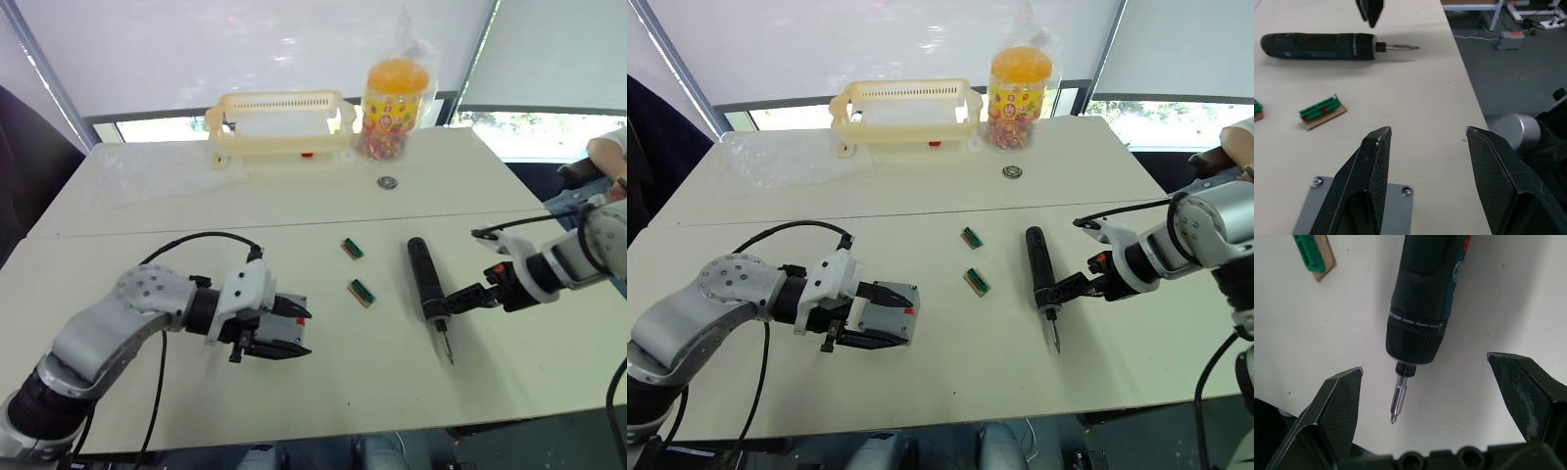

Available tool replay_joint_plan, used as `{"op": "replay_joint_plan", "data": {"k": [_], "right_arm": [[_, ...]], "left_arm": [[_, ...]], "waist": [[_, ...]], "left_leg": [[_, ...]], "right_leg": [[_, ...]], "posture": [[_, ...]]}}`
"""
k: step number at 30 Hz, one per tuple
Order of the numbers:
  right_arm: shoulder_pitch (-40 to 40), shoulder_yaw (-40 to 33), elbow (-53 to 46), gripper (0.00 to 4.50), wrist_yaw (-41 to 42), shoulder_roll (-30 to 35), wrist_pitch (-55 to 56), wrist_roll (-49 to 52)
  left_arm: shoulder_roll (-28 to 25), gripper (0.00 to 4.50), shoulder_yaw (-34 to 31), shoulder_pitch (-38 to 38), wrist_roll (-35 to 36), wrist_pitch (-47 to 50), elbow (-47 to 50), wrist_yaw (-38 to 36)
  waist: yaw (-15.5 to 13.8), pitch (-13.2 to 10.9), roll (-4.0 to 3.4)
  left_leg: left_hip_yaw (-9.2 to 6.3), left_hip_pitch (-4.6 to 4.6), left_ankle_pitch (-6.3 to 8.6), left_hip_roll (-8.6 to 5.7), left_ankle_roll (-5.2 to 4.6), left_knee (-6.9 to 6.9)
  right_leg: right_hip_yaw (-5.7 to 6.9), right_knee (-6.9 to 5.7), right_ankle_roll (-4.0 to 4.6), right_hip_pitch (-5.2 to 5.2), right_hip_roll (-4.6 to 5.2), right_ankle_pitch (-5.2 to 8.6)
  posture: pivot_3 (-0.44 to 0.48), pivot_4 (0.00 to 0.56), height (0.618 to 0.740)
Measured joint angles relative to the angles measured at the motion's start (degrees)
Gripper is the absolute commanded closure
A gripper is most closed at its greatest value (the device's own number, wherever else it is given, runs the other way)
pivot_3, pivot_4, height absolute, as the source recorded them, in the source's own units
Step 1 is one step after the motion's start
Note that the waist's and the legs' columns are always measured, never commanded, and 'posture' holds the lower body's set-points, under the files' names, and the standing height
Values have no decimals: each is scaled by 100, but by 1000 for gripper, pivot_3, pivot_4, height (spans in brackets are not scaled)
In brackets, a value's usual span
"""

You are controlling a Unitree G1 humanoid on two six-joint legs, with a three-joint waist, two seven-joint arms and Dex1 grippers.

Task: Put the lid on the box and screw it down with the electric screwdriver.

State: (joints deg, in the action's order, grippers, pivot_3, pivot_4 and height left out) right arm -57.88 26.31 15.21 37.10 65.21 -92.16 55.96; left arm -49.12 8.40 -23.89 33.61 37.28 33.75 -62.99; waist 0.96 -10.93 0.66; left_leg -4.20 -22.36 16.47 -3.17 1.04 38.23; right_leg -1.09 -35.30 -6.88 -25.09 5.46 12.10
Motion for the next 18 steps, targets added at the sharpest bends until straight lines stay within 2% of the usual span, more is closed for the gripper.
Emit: {"op": "replay_joint_plan", "data": {"k": [4, 13, 14, 15, 18], "right_arm": [[-322, 422, 568, 38, -100, -386, 0, -25], [-439, 955, 600, 38, -163, -695, -4, -224], [-424, 949, 516, 527, -224, -752, -4, -349], [-412, 948, 466, 807, -290, -805, -5, -455], [-377, 869, 515, 2238, -354, -1011, -5, -706]], "left_arm": [[27, 2030, -35, 115, 14, 86, 147, 253], [83, 2030, -80, 186, 88, 277, 350, 642], [96, 2030, -82, 187, 94, 304, 359, 692], [111, 2030, -82, 187, 100, 333, 359, 727], [145, 2030, -86, 256, 147, 359, 363, 833]], "waist": [[-22, 0, -1], [-26, 0, -1], [-26, 2, 1], [-17, 4, 5], [2, 9, 12]], "left_leg": [[-2, -1, 0, 0, 0, 0], [-19, -3, 0, -4, 0, 0], [-21, -3, 0, -4, 0, 0], [-21, -2, 0, -4, 0, 0], [-20, 9, 0, -3, 0, 0]], "right_leg": [[2, -1, 0, 0, -1, 0], [3, -2, -1, -1, 1, 0], [4, -2, -1, 0, 0, 0], [4, -2, -1, 0, -2, -1], [4, -2, 0, 11, -4, -1]], "posture": [[0, 150, 740], [0, 150, 740], [0, 150, 740], [0, 150, 740], [0, 150, 740]]}}
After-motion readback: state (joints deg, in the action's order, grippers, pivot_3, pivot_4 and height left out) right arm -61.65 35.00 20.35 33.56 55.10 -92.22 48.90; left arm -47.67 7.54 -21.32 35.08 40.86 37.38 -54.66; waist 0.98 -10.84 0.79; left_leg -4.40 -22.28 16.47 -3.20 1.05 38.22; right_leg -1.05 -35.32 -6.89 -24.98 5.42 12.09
